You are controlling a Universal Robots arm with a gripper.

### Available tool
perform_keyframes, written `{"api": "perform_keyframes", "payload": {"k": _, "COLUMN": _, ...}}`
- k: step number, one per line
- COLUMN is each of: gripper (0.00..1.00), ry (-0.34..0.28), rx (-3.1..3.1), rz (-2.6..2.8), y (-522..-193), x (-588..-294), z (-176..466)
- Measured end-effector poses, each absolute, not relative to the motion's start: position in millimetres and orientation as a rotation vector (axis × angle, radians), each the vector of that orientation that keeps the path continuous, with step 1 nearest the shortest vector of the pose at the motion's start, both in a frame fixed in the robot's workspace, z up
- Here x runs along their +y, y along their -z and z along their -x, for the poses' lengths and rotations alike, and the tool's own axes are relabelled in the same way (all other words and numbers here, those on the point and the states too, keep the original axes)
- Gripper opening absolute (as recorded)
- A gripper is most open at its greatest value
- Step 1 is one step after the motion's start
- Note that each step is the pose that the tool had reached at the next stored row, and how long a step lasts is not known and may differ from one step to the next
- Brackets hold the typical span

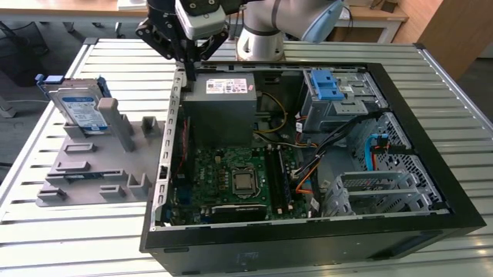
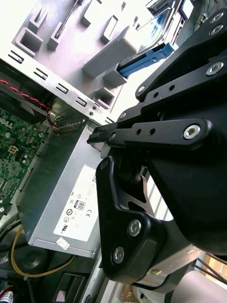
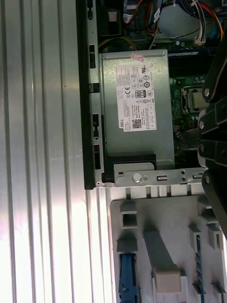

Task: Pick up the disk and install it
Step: 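Reach for the disk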

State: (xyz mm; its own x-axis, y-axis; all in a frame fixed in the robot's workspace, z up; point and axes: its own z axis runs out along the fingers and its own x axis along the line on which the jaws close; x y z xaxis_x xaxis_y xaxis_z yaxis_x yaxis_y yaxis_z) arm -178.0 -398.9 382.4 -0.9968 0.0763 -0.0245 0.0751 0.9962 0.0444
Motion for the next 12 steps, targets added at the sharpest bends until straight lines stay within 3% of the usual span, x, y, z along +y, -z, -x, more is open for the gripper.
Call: {"api": "perform_keyframes", "payload": {"k": 12, "gripper": 0.11, "ry": -0.068, "rx": 3.113, "rz": -0.118, "y": -381.6, "x": -398.9, "z": 181.7}}
